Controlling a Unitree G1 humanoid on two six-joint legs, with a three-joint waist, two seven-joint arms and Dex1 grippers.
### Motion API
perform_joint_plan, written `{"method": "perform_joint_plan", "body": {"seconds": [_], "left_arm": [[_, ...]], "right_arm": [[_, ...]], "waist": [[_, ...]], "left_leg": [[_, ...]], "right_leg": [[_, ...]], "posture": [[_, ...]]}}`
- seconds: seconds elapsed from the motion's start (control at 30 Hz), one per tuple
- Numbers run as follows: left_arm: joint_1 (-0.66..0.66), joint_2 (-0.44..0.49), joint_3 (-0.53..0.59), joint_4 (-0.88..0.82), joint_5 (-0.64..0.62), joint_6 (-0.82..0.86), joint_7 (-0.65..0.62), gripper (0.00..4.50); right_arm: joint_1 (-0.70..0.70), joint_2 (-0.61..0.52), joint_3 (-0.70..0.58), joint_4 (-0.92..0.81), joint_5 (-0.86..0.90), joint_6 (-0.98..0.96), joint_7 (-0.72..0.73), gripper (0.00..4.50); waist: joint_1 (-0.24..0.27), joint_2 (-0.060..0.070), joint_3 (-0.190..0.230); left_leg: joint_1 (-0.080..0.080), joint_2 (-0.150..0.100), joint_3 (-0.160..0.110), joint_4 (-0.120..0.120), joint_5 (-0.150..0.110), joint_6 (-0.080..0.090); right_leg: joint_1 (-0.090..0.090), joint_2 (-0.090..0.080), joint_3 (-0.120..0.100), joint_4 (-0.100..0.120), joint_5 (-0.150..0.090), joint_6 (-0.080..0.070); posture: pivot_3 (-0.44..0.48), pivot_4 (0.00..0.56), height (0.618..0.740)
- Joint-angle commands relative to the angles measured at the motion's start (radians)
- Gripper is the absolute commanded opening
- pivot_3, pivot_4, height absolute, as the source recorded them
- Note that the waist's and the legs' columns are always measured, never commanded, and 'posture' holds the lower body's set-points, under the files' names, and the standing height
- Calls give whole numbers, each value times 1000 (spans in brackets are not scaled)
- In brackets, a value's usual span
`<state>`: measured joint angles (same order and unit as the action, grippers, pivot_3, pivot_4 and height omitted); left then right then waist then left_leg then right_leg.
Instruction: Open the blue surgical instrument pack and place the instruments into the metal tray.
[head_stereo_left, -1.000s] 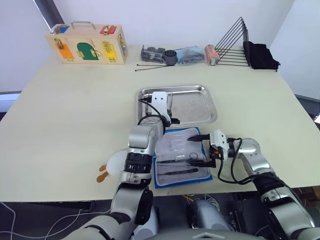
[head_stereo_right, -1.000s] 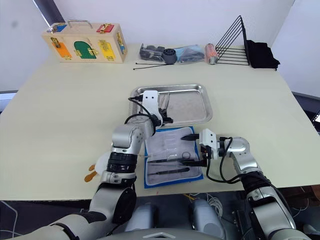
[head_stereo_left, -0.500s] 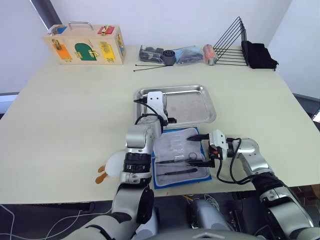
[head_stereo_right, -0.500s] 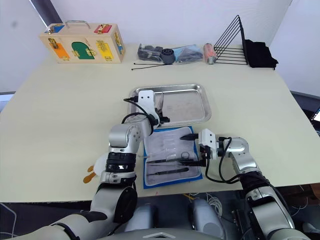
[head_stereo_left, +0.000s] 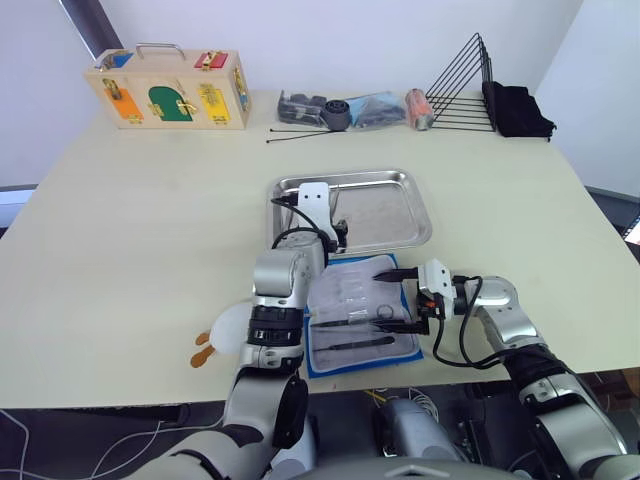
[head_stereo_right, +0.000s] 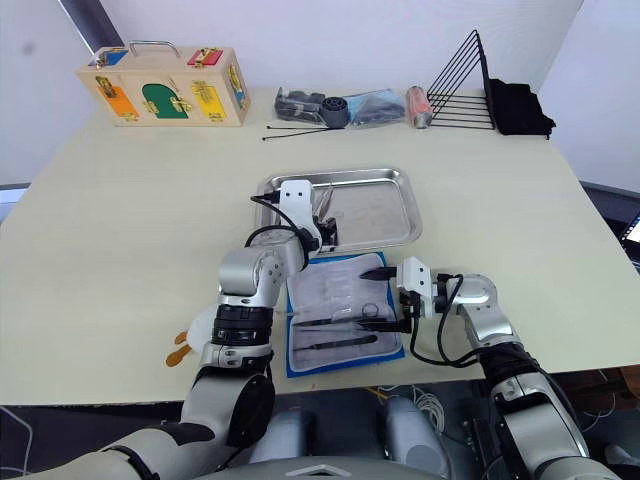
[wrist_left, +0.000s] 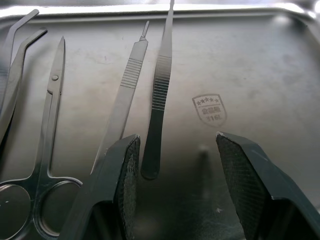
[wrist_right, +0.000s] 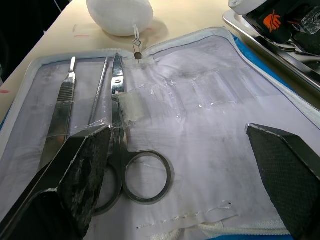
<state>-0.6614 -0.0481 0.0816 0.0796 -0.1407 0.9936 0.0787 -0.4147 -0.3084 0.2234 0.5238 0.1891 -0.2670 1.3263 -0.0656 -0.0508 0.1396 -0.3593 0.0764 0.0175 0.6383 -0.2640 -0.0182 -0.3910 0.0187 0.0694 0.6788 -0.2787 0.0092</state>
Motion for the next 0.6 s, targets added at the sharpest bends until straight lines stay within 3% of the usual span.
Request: {"method": "perform_joint_plan", "body": {"seconds": [0.03,0.4,0.6], "left_arm": [[-2,9,-28,-54,-8,-29,-39,2554],[2,90,-63,-136,-45,-73,-194,2554],[26,158,-40,-188,-133,-160,-369,2554]], "right_arm": [[67,16,73,85,-62,33,5,4500],[63,17,72,91,-61,32,6,4500],[67,16,71,86,-59,34,6,4500]], "waist": [[0,0,0],[-2,0,0],[-3,0,0]], "left_leg": [[0,0,0,0,0,0],[0,0,-1,-1,1,-1],[0,0,-1,-1,1,-1]], "right_leg": [[0,0,0,0,0,0],[0,0,0,0,0,0],[0,-1,0,0,0,0]], "posture": [[0,150,740],[0,150,740],[0,150,740]]}}
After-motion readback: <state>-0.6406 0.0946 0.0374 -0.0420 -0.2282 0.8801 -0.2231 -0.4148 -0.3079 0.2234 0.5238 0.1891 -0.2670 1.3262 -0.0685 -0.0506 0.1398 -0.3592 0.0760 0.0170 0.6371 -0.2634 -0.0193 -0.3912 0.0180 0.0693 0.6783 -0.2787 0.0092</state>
